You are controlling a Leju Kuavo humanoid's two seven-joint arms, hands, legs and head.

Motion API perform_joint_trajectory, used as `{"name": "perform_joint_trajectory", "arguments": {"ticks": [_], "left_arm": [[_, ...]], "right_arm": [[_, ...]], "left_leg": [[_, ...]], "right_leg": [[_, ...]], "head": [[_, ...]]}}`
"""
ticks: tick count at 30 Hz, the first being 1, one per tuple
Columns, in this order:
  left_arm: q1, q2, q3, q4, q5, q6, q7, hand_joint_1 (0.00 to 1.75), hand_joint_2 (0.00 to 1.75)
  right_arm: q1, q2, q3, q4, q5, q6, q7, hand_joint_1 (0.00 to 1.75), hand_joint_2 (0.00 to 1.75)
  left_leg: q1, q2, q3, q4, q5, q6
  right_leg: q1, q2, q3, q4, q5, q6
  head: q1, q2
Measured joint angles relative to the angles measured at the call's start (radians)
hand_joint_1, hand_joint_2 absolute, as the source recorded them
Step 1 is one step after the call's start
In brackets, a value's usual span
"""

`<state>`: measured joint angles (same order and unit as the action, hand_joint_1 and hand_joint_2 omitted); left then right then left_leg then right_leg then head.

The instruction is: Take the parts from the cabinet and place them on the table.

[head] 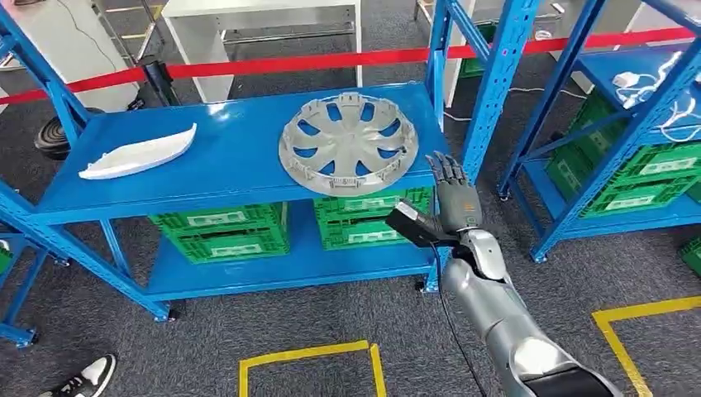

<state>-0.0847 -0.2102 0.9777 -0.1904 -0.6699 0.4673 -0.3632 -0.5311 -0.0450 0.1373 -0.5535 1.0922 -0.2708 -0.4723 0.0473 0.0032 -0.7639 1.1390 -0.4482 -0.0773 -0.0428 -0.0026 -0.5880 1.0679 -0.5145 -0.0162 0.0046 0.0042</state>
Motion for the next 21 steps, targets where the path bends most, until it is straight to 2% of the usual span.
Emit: {"name": "perform_joint_trajectory", "arguments": {"ticks": [1, 2, 3, 4, 5, 7, 8, 9, 10, 11, 17, 21], "left_arm": [[0.0, 0.0, 0.0, 0.0, 0.0, 0.0, 0.003, 0.0, 0.0], [0.0, 0.0, 0.0, 0.0, -0.001, 0.0, 0.004, 0.0, 0.0], [0.0, 0.0, 0.0, 0.001, -0.001, 0.0, 0.006, 0.0, 0.0], [0.0, 0.0, 0.0, 0.001, 0.0, 0.0, 0.009, 0.0, 0.0], [0.0, 0.0, 0.003, 0.001, 0.002, 0.0, 0.011, 0.0, 0.0], [-0.002, 0.0, 0.004, 0.0, 0.002, 0.0, 0.015, 0.0, 0.0], [-0.003, 0.0, 0.004, 0.0, 0.002, 0.0, 0.018, 0.0, 0.0], [-0.003, -0.001, 0.004, 0.001, 0.002, 0.001, 0.017, 0.0, 0.0], [-0.003, -0.005, 0.005, 0.001, 0.002, 0.001, 0.018, 0.0, 0.0], [-0.003, -0.007, 0.005, 0.001, 0.002, 0.001, 0.017, 0.0, 0.0], [-0.002, -0.008, 0.008, 0.001, 0.002, -0.013, 0.003, 0.0, 0.0], [-0.003, -0.007, 0.009, 0.001, 0.002, -0.013, 0.002, 0.0, 0.0]], "right_arm": [[0.001, 0.0, 0.0, 0.0, 0.0, 0.001, 0.0, 0.0, 0.0], [0.003, 0.0, 0.0, 0.0, 0.001, 0.002, 0.0, 0.0, 0.0], [0.005, 0.0, 0.0, 0.002, 0.002, 0.002, 0.0, 0.0, 0.0], [0.006, 0.0, 0.0, 0.002, 0.003, 0.003, 0.002, 0.0, 0.0], [0.005, 0.0, 0.0, 0.002, 0.003, 0.003, 0.003, 0.0, 0.0], [0.001, 0.0, 0.0, 0.002, 0.006, 0.004, 0.003, 0.0, 0.0], [0.0, 0.0, 0.0, 0.002, 0.006, 0.004, 0.005, 0.0, 0.0], [-0.001, 0.0, 0.0, 0.002, 0.007, 0.005, 0.006, 0.0, 0.0], [-0.002, 0.0, 0.0, 0.002, 0.008, 0.005, 0.006, 0.0, 0.0], [-0.001, -0.002, 0.0, 0.003, 0.008, 0.004, 0.006, 0.0, 0.0], [-0.001, -0.013, 0.0, 0.005, -0.001, 0.001, 0.0, 0.0, 0.0], [-0.001, -0.02, -0.001, 0.005, -0.004, 0.001, 0.0, 0.0, 0.0]], "left_leg": [[-0.003, 0.0, -0.031, 0.088, -0.049, 0.0], [-0.006, 0.0, -0.054, 0.158, -0.081, 0.001], [-0.009, 0.0, -0.064, 0.201, -0.095, 0.006], [-0.013, 0.0, -0.046, 0.187, -0.086, 0.013], [-0.017, 0.0, -0.009, 0.135, -0.063, 0.021], [-0.028, -0.003, 0.103, -0.045, -0.004, 0.044], [-0.036, -0.004, 0.124, -0.072, -0.01, 0.049], [-0.04, -0.002, 0.126, -0.086, -0.001, 0.052], [-0.036, -0.002, 0.128, -0.092, 0.005, 0.045], [-0.037, -0.002, 0.128, -0.091, 0.004, 0.044], [-0.038, -0.006, 0.126, -0.091, 0.002, 0.06], [-0.038, -0.005, 0.125, -0.091, 0.003, 0.064]], "right_leg": [[0.003, 0.0, -0.003, 0.0, 0.002, -0.002], [0.007, 0.0, -0.005, 0.0, 0.002, -0.003], [0.011, 0.0, -0.006, 0.0, 0.002, -0.003], [0.015, 0.0, -0.007, 0.0, 0.002, -0.003], [0.017, 0.0, -0.007, 0.0, 0.002, -0.003], [0.018, 0.002, -0.004, 0.0, 0.0, 0.0], [0.022, 0.002, -0.004, -0.001, -0.002, 0.005], [0.021, 0.004, -0.003, -0.002, -0.003, 0.011], [0.027, 0.003, -0.003, 0.001, -0.006, 0.012], [0.025, 0.006, -0.002, -0.008, -0.001, 0.002], [0.025, 0.001, 0.01, -0.03, 0.007, 0.018], [0.024, 0.002, 0.011, -0.036, 0.011, 0.026]], "head": [[-0.002, 0.0], [-0.003, 0.0], [-0.003, 0.0], [-0.003, 0.0], [-0.003, 0.0], [-0.003, 0.0], [-0.001, 0.0], [-0.002, 0.0], [-0.003, 0.0], [-0.004, 0.0], [-0.003, 0.0], [-0.003, 0.0]]}}
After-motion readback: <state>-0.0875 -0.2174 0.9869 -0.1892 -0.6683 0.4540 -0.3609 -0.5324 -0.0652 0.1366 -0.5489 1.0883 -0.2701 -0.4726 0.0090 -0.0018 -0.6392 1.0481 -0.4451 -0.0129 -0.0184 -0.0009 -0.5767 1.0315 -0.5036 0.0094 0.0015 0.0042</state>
